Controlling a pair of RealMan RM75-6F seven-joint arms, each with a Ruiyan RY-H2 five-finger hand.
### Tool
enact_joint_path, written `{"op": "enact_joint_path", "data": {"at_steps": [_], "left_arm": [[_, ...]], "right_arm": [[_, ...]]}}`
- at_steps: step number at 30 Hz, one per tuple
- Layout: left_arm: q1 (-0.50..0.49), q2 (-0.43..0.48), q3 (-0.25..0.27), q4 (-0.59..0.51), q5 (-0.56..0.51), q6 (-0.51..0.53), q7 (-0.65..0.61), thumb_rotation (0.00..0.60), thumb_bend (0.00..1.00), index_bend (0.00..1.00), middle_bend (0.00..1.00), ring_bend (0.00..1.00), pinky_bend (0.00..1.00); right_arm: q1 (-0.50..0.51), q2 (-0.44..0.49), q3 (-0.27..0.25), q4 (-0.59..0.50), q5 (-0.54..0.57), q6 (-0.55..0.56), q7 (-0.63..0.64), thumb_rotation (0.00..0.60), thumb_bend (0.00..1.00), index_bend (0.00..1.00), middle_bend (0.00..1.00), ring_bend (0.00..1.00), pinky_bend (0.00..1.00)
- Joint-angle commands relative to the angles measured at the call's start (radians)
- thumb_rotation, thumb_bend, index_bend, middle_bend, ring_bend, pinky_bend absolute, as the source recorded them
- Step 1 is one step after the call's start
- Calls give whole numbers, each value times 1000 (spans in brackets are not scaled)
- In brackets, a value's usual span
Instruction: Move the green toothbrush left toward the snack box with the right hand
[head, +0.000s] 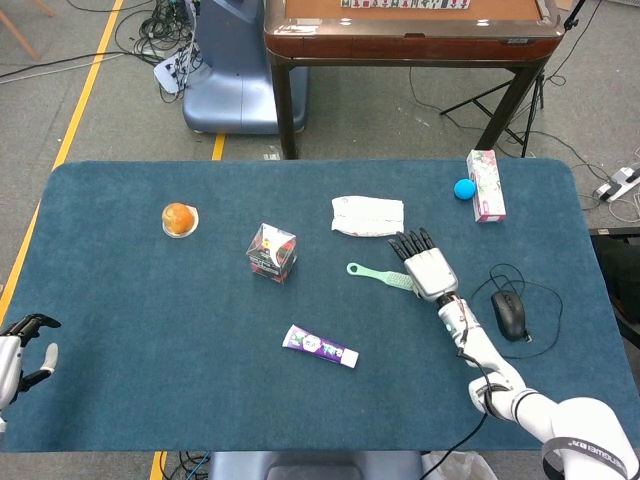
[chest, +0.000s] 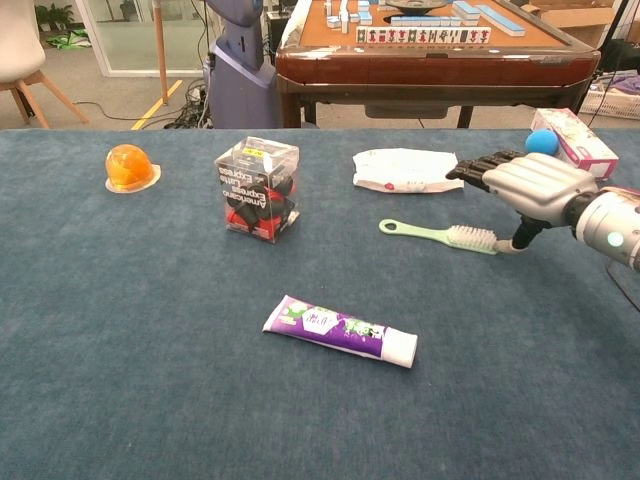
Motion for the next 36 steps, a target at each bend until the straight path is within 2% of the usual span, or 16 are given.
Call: {"op": "enact_joint_path", "data": {"at_steps": [1, 15, 23, 26, 29, 32, 36], "left_arm": [[1, 2, -2, 1, -4, 0, -1, 600, 438, 392, 350, 407, 629], [12, 12, -13, 2, -16, 13, -18, 600, 438, 392, 356, 407, 629], [14, 14, -13, 3, -16, 14, -17, 600, 438, 398, 358, 407, 629], [14, 13, -12, 4, -15, 12, -15, 600, 438, 398, 358, 407, 629], [14, 13, -12, 4, -13, 11, -14, 600, 438, 398, 358, 407, 629], [12, 11, -11, 4, -12, 9, -13, 600, 438, 398, 358, 407, 629], [8, 7, -9, 5, -8, 1, -4, 600, 438, 398, 358, 407, 629]], "right_arm": [[23, -30, 7, 33, 1, -11, 17, 600, 0, 9, 0, 0, 0], [92, -143, 14, 148, -19, 11, 49, 600, 0, 9, 0, 0, 0], [98, -141, 7, 145, -30, 40, 53, 600, 0, 9, 0, 0, 0], [78, -109, 1, 106, -29, 60, 32, 600, 0, 9, 0, 0, 0], [45, -53, 5, 20, -15, 86, 4, 600, 0, 9, 0, 0, 0], [2, 25, 11, -107, 5, 126, -42, 600, 0, 9, 0, 0, 0], [-73, 165, 12, -339, 45, 188, -161, 600, 0, 9, 0, 0, 0]]}}
